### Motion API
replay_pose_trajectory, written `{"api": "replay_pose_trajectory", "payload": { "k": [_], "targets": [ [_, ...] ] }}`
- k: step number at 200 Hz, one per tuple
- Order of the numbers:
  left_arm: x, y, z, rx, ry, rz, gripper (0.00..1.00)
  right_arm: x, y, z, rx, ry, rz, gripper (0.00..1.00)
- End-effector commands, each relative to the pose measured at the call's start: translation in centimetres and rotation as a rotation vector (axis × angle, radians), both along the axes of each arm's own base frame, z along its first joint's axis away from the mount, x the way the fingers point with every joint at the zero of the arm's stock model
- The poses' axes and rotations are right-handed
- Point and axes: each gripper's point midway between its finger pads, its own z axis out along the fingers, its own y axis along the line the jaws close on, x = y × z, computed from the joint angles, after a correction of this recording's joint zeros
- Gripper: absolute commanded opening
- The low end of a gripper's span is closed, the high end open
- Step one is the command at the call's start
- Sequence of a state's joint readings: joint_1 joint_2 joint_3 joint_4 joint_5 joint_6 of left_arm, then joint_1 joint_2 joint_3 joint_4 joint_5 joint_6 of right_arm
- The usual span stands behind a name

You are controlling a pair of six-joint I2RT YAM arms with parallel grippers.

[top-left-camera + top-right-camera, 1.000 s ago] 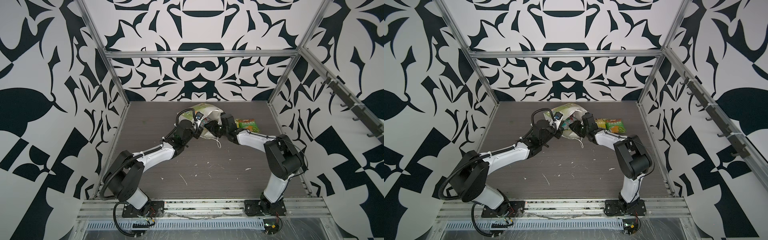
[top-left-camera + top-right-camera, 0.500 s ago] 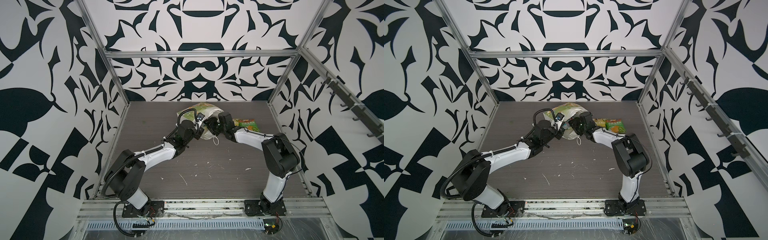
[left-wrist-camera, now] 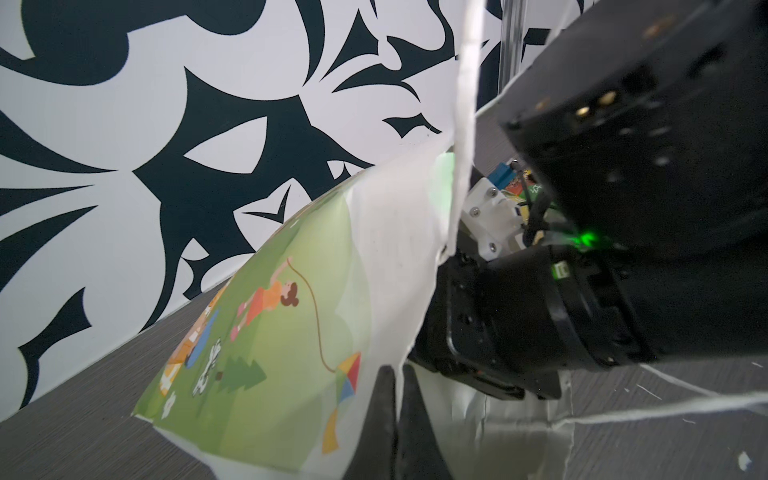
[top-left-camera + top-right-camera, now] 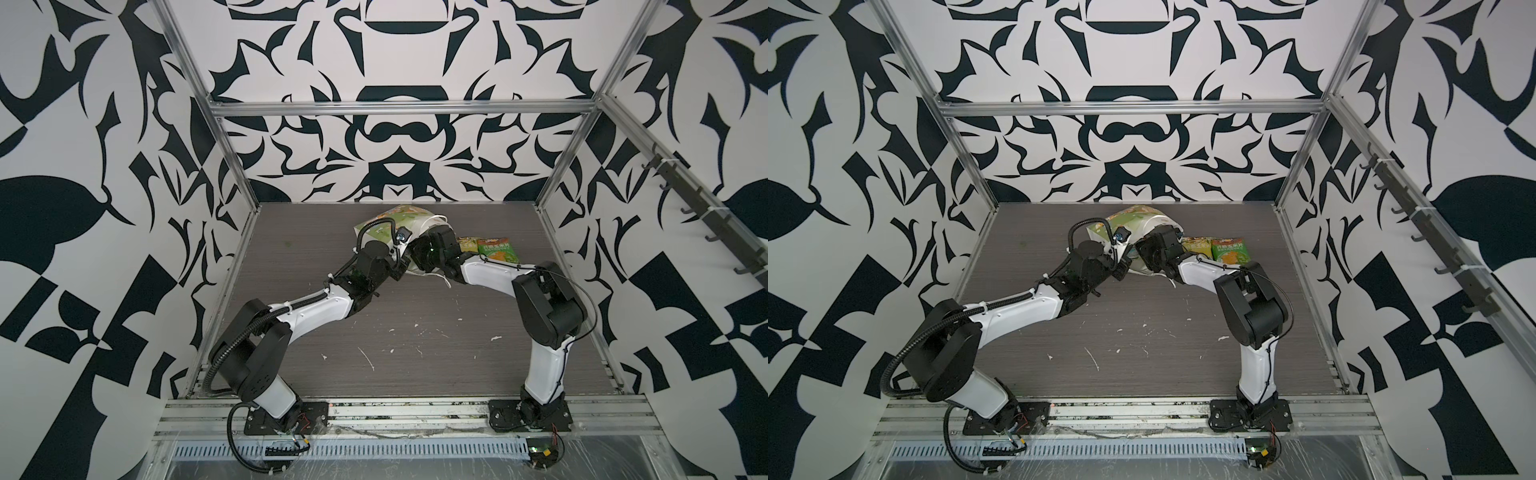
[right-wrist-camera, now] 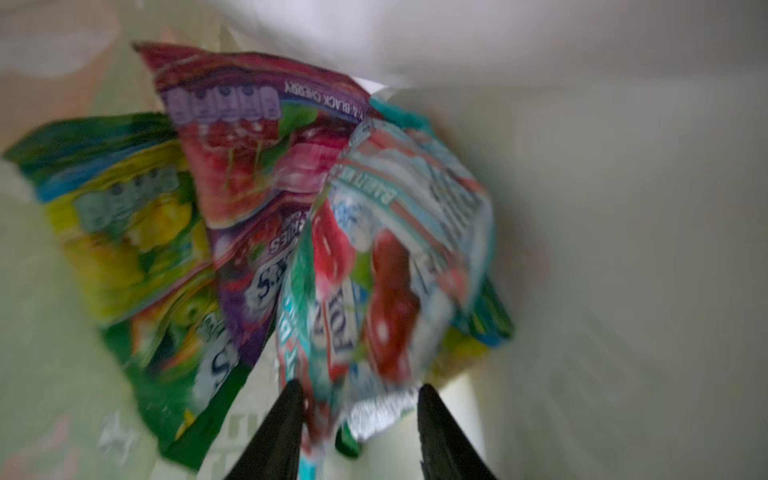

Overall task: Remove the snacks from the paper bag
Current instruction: 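Hold the bag with the left gripper while the right gripper reaches inside, then grasp the teal-and-red candy packet inside the bag with the right gripper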

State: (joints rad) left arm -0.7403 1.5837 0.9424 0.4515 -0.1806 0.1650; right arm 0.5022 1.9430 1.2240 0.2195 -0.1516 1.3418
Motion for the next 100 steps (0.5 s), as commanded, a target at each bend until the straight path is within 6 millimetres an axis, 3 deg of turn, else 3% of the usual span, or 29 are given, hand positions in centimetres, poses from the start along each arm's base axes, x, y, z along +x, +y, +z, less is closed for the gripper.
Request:
{"api": "replay_pose_trajectory", "payload": {
  "k": [1, 37, 100],
  "targets": [
    [0.4, -0.7, 1.8, -0.034, -0.045, -0.011, 0.0, 1.6, 0.9, 1.5, 0.053, -0.03, -0.021, 0.29],
    [0.4, -0.5, 1.4, -0.027, -0.041, -0.001, 0.0, 1.9, 1.3, 1.5, 0.062, -0.033, -0.021, 0.1],
    [0.8, -0.1, 0.9, -0.015, -0.047, 0.031, 0.0, 0.8, 0.1, 4.3, 0.001, -0.093, -0.015, 0.0]
  ]
}}
